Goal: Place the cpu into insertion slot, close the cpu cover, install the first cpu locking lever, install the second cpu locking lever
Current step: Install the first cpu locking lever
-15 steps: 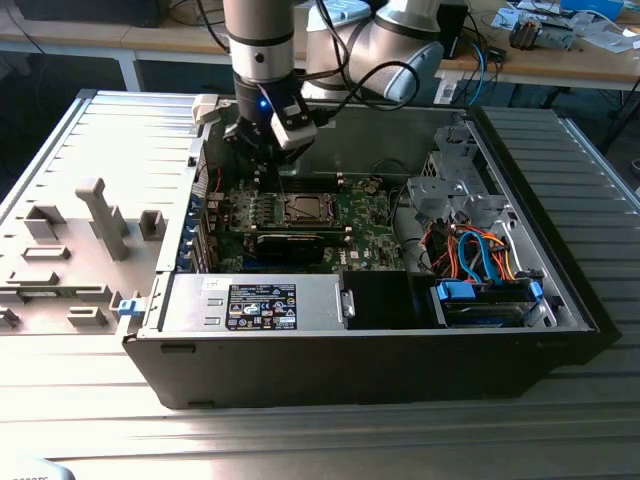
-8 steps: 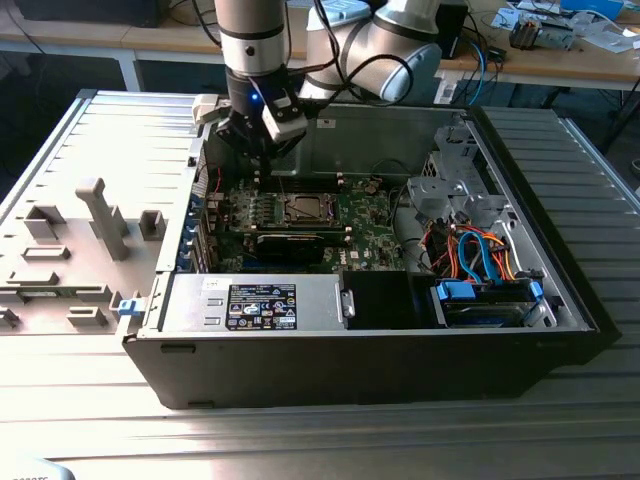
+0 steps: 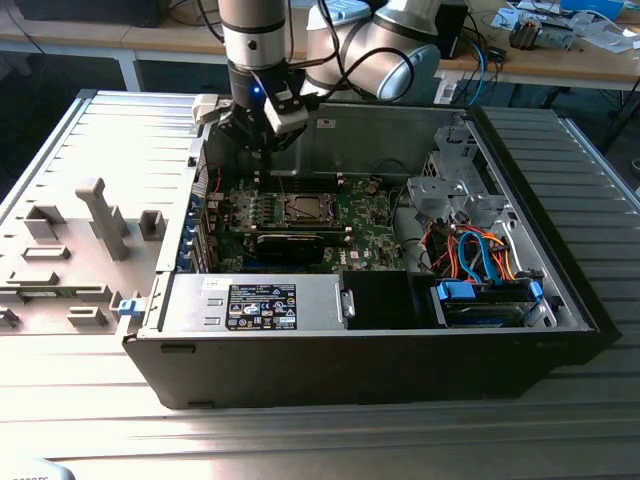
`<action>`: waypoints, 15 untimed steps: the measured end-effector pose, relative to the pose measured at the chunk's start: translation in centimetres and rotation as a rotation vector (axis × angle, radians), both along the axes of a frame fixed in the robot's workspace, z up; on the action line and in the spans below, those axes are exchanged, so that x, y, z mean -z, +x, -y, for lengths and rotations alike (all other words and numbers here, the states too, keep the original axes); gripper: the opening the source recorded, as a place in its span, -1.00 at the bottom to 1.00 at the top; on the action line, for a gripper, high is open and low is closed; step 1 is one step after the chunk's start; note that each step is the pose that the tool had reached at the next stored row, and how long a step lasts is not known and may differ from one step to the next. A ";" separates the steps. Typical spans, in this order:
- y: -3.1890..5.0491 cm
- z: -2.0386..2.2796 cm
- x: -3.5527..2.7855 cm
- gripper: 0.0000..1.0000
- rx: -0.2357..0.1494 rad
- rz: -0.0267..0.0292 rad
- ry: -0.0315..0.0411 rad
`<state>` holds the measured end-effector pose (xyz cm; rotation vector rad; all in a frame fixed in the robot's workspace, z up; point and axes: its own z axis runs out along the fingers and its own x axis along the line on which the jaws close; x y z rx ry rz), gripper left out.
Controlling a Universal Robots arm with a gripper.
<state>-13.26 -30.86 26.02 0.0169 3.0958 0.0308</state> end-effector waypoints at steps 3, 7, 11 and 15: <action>0.68 0.00 0.00 -0.79 0.000 -0.0026 -0.0001; 1.67 0.00 0.00 -0.79 0.000 -0.0075 0.0000; 2.35 -0.01 0.01 -0.79 0.000 -0.0128 0.0000; 2.42 -0.01 0.01 -0.79 -0.010 -0.0137 -0.0001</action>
